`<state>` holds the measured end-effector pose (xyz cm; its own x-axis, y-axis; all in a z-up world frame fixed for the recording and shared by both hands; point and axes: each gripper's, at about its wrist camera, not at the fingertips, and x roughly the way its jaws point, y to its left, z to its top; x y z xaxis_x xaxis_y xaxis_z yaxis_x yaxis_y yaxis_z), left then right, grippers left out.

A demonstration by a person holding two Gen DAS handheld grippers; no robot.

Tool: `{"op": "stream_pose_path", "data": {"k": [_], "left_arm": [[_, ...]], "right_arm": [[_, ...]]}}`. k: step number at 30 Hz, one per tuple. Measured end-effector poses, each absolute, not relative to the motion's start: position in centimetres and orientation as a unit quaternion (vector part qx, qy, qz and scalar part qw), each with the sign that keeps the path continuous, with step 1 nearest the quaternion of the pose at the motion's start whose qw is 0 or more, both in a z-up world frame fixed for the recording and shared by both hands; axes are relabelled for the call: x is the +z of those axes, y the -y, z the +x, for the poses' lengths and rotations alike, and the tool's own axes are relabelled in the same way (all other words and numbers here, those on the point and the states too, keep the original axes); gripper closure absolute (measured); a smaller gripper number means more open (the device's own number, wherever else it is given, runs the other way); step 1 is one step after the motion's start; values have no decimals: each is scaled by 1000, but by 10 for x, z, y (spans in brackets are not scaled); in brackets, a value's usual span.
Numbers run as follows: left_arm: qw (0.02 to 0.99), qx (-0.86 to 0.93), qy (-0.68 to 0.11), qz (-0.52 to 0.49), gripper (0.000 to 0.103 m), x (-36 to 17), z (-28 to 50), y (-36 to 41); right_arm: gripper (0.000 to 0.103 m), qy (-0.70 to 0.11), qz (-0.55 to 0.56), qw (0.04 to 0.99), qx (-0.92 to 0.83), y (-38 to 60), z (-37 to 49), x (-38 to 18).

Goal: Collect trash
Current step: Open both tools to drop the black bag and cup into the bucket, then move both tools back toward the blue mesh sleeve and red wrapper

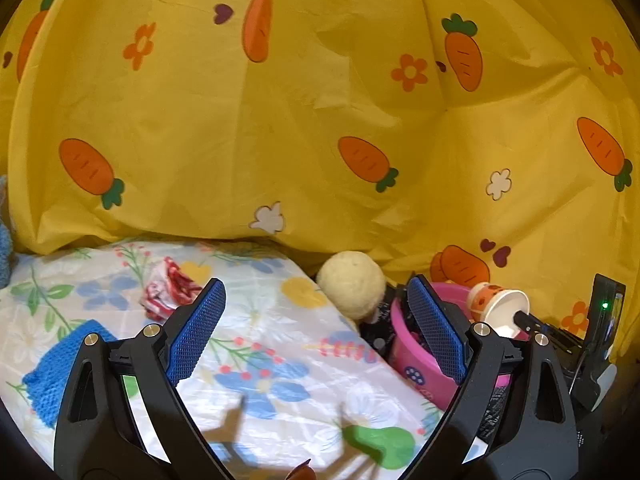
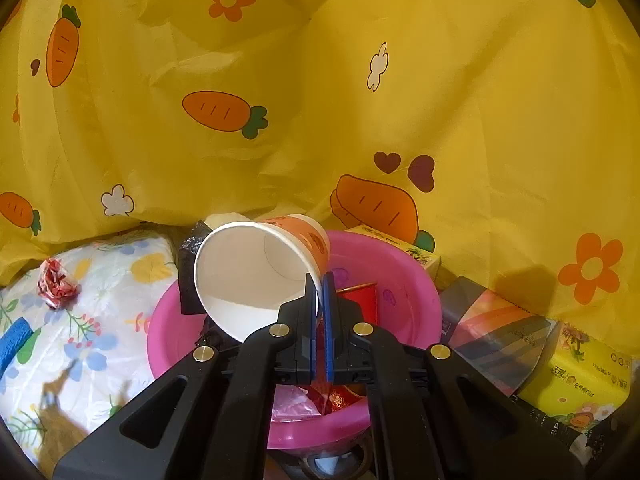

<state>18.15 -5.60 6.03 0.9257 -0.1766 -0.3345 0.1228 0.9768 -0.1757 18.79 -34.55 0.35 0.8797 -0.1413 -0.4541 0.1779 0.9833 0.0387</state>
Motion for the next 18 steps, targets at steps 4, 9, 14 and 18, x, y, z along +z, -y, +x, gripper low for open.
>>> {"op": "stream_pose_path", "data": {"k": [4,9,14,18], "left_arm": [[981,-36,-169,-86,12,64,167,18],[979,6,-177,-101,12,57,149,-21],[976,55,-188,-90,12,45,133,-42],[974,78,-196,-82,12,36,121,-52]], "right_arm": [[56,-244,38,965,-93,345,185,-1],[40,-220,41,969,-108,342,164,5],[30,-197,50,975,-95,329,142,16],[23,-184,42,981,-50,299,127,21]]}}
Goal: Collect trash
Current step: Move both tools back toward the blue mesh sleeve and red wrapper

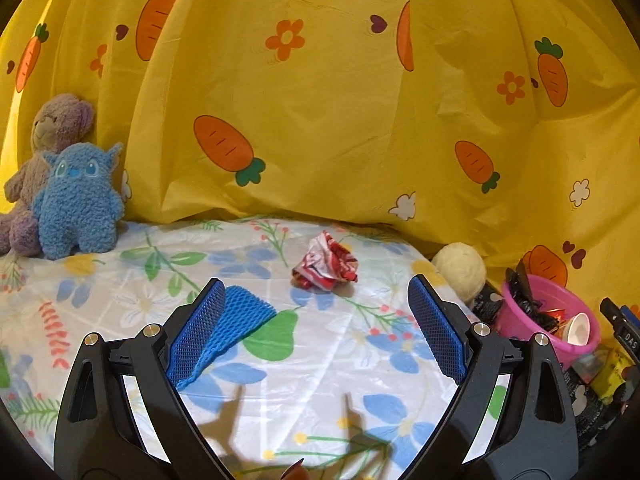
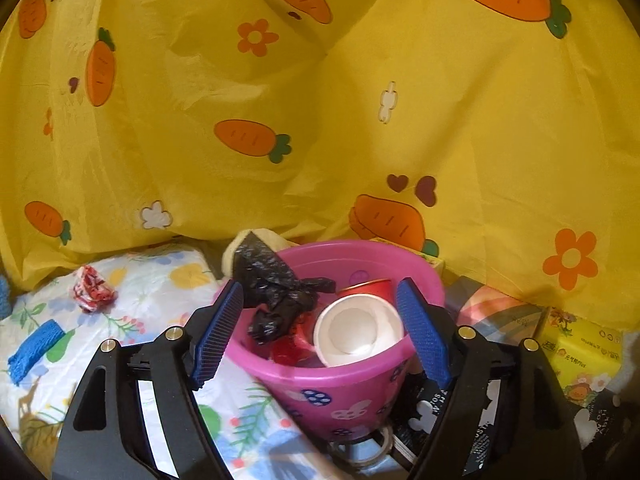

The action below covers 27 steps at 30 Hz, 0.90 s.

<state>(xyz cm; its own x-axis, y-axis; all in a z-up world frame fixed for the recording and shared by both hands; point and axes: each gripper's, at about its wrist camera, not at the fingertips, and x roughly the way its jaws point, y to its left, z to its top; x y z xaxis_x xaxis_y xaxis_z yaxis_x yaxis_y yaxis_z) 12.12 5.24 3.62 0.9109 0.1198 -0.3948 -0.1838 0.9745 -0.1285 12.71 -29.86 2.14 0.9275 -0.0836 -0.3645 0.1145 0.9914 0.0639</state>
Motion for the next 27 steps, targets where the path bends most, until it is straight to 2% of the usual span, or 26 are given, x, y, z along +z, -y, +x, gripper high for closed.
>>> {"op": "stream_pose_path", "data": {"k": [3,15,27], "left_arm": [[973,96,-198,-75,12,34,112,-59],[960,161,-206,-95,12,25,87,-112],[933,268,-208,-122,12,22,83,-189]], "right_arm": [[19,-180,25,983,-13,269,121,24],[18,-188,-21,977,101,170,121,27],[18,-232,-53,958,162,92,183,17]]}}
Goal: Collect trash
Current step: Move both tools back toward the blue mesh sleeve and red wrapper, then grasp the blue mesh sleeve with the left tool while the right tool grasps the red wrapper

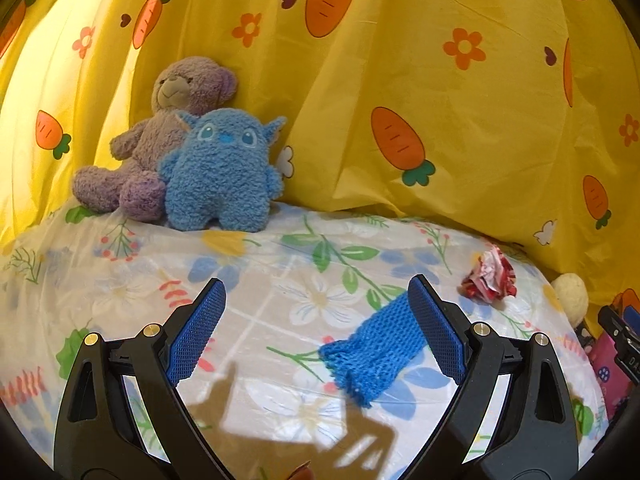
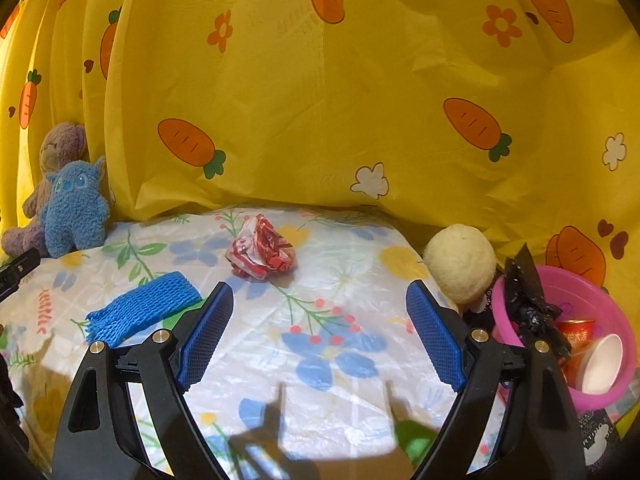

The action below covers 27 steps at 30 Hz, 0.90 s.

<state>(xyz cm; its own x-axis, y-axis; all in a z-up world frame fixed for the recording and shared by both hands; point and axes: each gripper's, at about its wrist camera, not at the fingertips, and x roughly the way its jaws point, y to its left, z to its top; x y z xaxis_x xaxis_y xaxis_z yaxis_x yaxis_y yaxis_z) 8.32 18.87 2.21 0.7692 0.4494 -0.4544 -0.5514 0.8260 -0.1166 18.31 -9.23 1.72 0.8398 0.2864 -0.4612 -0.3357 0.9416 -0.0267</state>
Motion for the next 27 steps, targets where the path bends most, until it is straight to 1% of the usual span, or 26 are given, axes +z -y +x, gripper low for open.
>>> {"op": "stream_pose_path", "data": {"k": [4,6,10,16,19,20,21,22,23,27], "left_arm": [[929,262,-219,-146,12,19,93,-200],[926,259,-226,-154,12,15,100,-204],[925,251,-240,-154,12,7,113,-206],[924,233,-260,-159,12,-9,127,-206],[924,221,-268,-158,12,-15,132,-202],[925,219,-269,-155,12,-16,133,-201],[925,216,-271,-153,12,-17,135,-199],[926,211,-273,-152,12,-18,136,-197],[927,206,-275,-151,12,-20,138,-196],[927,190,-286,-148,12,-25,143,-189]], "right_arm": [[18,-248,-61,950,178,61,218,5],[23,-261,-67,946,180,49,235,-3],[25,-279,-71,939,190,29,264,-20],[35,-315,-78,927,188,10,302,-39],[43,-329,-75,924,179,7,315,-47],[49,-336,-75,922,177,6,319,-49],[57,-341,-76,920,178,6,322,-52],[61,-349,-77,917,179,5,326,-54],[69,-357,-76,914,179,4,328,-56],[78,-366,-73,910,181,4,333,-60]]}}
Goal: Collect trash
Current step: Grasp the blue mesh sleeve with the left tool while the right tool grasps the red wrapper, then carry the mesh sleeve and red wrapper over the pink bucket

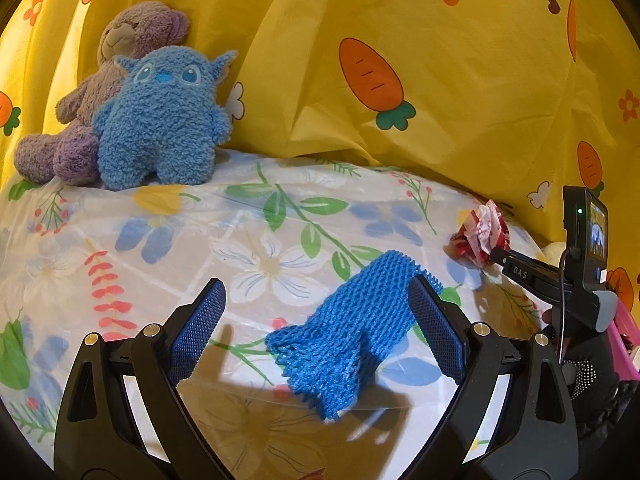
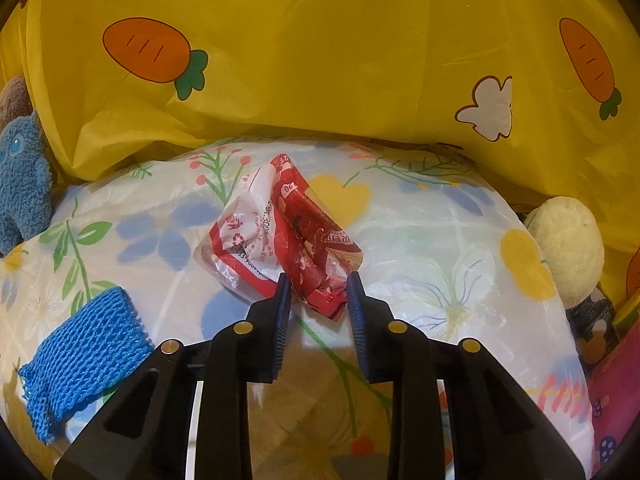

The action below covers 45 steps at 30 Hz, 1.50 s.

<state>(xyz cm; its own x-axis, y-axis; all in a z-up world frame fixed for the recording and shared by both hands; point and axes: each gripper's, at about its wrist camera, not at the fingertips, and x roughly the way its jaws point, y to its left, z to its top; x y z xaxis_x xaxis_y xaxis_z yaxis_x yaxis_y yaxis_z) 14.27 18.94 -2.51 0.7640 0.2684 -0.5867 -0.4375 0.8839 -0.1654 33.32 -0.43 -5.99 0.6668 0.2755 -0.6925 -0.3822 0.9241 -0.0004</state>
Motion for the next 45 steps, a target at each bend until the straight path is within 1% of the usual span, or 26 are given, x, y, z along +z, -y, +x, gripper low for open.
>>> {"op": "stream_pose_path", "data": {"k": [3,10,15,17,19,21,23,25,26,28,29,31,34,37,41,45], "left_arm": [[927,178,-297,-144,12,-29,147,-185],[922,161,-326,-135,12,-39,161,-176],[906,161,-368,-132,12,-56,175,-176],[900,162,-385,-123,13,-62,180,-174],[894,162,-400,-121,17,-67,184,-173],[890,165,-409,-115,19,-69,187,-172],[887,171,-415,-104,23,-71,189,-169],[886,174,-420,-93,33,-71,191,-166],[885,177,-421,-87,37,-71,192,-165],[887,175,-421,-77,54,-70,193,-161],[888,174,-420,-73,59,-69,194,-160],[889,169,-420,-67,76,-69,195,-157],[892,159,-418,-68,88,-68,196,-154],[895,151,-413,-79,92,-67,195,-153],[906,133,-388,-107,93,-59,185,-151],[923,114,-355,-96,93,-37,173,-132]], "right_arm": [[80,-359,-72,912,185,7,329,-59],[81,-330,-66,921,198,27,299,-40],[81,-304,-77,925,217,45,264,-21],[81,-301,-79,925,218,53,252,-18],[81,-299,-74,926,220,61,241,-15],[81,-298,-70,926,219,70,233,-13],[81,-298,-67,927,219,77,225,-12],[80,-299,-67,926,219,83,217,-12],[80,-299,-67,926,220,86,212,-12],[80,-297,-67,927,221,91,205,-12],[80,-297,-67,927,221,93,202,-12],[80,-296,-64,927,221,99,195,-12],[80,-293,-60,928,220,106,186,-11],[80,-288,-56,931,219,113,179,-8],[80,-277,-51,935,217,125,170,-3],[80,-262,-44,941,211,139,159,6]]}}
